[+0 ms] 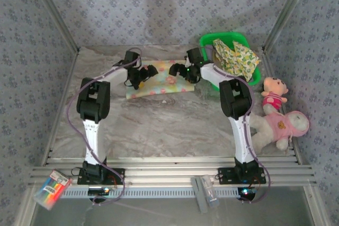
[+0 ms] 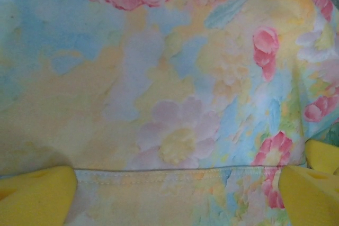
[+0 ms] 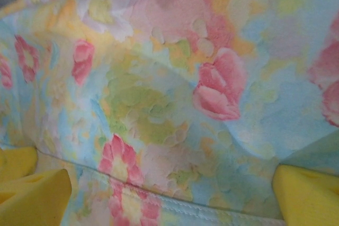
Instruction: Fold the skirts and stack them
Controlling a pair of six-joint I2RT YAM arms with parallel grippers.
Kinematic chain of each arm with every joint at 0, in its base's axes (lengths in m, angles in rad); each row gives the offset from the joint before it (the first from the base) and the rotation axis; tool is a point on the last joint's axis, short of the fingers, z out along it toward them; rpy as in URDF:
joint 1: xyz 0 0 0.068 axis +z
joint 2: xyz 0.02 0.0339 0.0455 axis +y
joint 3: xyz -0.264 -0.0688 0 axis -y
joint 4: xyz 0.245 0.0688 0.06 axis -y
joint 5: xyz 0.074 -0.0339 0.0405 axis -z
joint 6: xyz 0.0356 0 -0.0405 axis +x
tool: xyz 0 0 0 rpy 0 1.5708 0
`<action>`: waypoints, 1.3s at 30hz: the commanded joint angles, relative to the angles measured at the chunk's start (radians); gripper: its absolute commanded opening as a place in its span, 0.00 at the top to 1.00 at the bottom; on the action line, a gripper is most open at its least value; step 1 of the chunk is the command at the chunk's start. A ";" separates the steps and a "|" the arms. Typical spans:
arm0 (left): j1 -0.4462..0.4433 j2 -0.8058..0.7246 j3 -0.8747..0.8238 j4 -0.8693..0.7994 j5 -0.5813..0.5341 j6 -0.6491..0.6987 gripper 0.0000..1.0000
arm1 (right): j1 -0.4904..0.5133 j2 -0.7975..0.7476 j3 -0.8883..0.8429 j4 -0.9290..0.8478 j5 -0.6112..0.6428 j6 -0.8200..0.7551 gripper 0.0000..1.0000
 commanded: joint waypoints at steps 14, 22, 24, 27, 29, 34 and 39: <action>-0.125 -0.452 -0.464 -0.234 -0.126 -0.015 0.00 | 0.113 -0.607 -0.756 0.057 0.161 0.201 0.00; -0.113 -0.537 -0.359 -0.245 -0.181 -0.021 0.00 | 0.213 -0.746 -0.637 -0.042 0.588 -0.054 0.00; -0.109 -0.504 -0.319 -0.243 -0.159 -0.014 0.00 | 0.214 -0.739 -0.632 0.004 0.550 -0.097 0.00; -0.104 -0.440 -0.266 -0.237 -0.132 -0.015 0.00 | 0.127 -0.722 -0.658 0.153 0.285 -0.060 0.00; -0.101 -0.392 -0.226 -0.232 -0.122 -0.021 0.00 | 0.102 -0.679 -0.638 0.195 0.181 -0.049 0.00; -0.086 -0.282 -0.156 -0.174 -0.100 -0.060 0.00 | 0.105 -0.541 -0.552 0.138 0.105 -0.029 0.12; -0.053 -0.175 -0.092 -0.110 -0.100 -0.076 0.00 | 0.099 -0.456 -0.551 0.216 0.040 -0.014 0.42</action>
